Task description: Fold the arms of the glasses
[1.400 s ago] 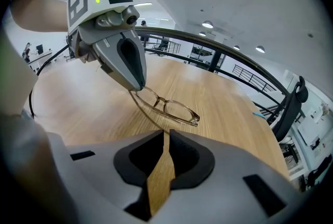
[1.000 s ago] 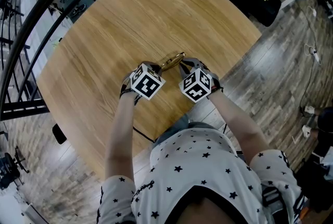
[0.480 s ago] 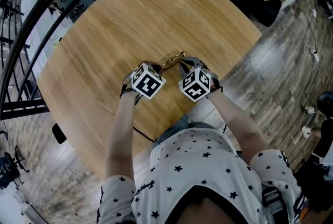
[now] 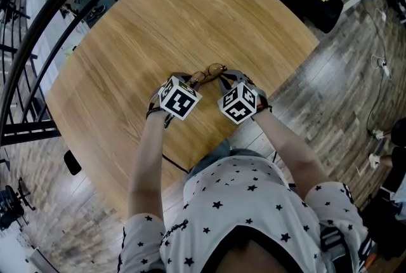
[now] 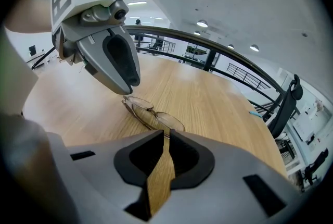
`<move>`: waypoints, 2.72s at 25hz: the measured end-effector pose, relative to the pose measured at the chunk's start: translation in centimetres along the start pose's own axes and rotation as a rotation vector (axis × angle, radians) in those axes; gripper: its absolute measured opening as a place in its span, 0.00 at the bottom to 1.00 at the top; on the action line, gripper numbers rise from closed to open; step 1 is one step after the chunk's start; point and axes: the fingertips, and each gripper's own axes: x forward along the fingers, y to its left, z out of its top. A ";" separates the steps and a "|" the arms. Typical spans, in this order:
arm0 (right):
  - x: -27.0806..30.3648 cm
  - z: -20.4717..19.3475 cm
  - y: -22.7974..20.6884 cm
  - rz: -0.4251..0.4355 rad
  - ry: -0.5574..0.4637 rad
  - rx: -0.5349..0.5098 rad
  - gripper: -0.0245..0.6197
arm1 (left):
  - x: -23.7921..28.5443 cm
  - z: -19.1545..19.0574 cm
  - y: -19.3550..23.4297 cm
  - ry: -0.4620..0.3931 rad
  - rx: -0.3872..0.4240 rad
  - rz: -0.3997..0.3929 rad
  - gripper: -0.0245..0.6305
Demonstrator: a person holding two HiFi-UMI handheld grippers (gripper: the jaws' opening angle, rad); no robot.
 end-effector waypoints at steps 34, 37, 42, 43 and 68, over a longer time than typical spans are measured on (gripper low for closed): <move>-15.3 1.1 5.6 -0.063 -0.312 0.224 0.08 | -10.8 0.0 -8.6 -0.422 -0.308 0.313 0.05; -17.1 0.8 6.8 -0.057 -0.347 0.250 0.07 | -12.2 -0.7 -9.9 -0.471 -0.357 0.350 0.05; -19.9 0.5 8.2 -0.052 -0.405 0.308 0.07 | -14.8 -1.7 -12.3 -0.569 -0.431 0.381 0.05; -20.4 0.5 8.5 -0.048 -0.414 0.321 0.07 | -15.3 -1.9 -12.7 -0.588 -0.449 0.384 0.05; -24.1 0.7 12.0 0.014 -0.503 0.424 0.06 | -19.3 -7.5 -15.0 -0.700 -0.631 0.404 0.05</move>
